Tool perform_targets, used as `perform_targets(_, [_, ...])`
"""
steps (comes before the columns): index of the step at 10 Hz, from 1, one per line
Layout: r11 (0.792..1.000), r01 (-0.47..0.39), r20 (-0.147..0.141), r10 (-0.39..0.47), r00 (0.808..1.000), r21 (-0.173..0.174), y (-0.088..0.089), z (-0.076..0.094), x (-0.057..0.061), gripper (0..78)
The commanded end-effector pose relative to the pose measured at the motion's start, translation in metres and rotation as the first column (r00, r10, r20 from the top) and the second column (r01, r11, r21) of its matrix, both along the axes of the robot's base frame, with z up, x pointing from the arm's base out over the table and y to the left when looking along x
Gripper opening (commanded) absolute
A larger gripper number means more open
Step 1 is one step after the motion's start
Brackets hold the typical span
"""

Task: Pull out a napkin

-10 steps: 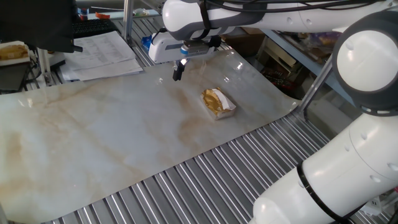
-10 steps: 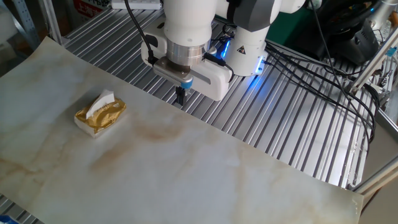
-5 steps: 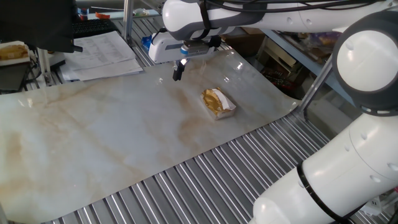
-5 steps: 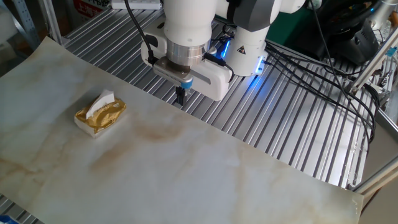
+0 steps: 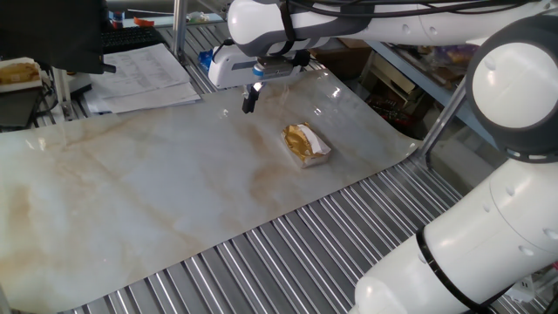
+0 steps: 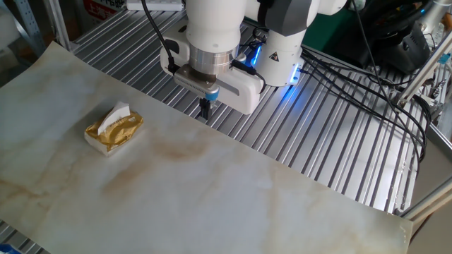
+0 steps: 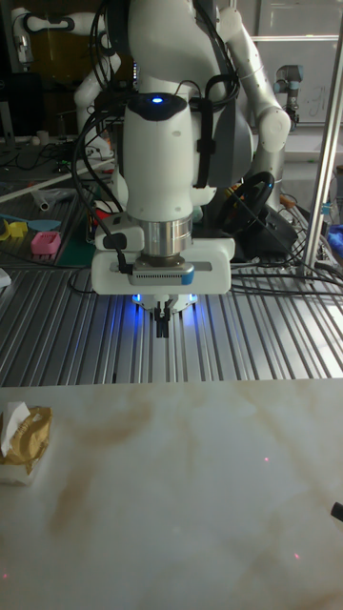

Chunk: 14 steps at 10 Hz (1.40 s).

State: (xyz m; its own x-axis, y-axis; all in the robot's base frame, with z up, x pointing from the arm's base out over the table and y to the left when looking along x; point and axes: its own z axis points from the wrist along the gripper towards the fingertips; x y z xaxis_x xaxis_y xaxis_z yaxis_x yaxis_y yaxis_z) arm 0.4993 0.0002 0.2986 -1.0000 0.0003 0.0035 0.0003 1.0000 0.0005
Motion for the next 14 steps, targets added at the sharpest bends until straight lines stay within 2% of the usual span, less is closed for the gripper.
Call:
perform_targets(1, [0.999,0.016,0.02,-0.015,1.0,-0.046,0.0,0.0001,-0.0001,0.0])
perform_targets(2, [0.996,0.009,0.019,-0.007,1.0,-0.085,0.0003,0.0006,-0.0007,0.0])
perform_targets(3, [0.996,0.008,0.019,-0.006,1.0,-0.085,0.0004,0.0007,-0.0008,0.0])
perform_targets(5, [0.998,0.015,0.02,-0.014,1.0,-0.058,0.0004,0.0009,-0.0009,0.0])
perform_targets(14, [0.998,0.015,0.02,-0.014,1.0,-0.054,0.0004,0.0007,-0.0008,0.0])
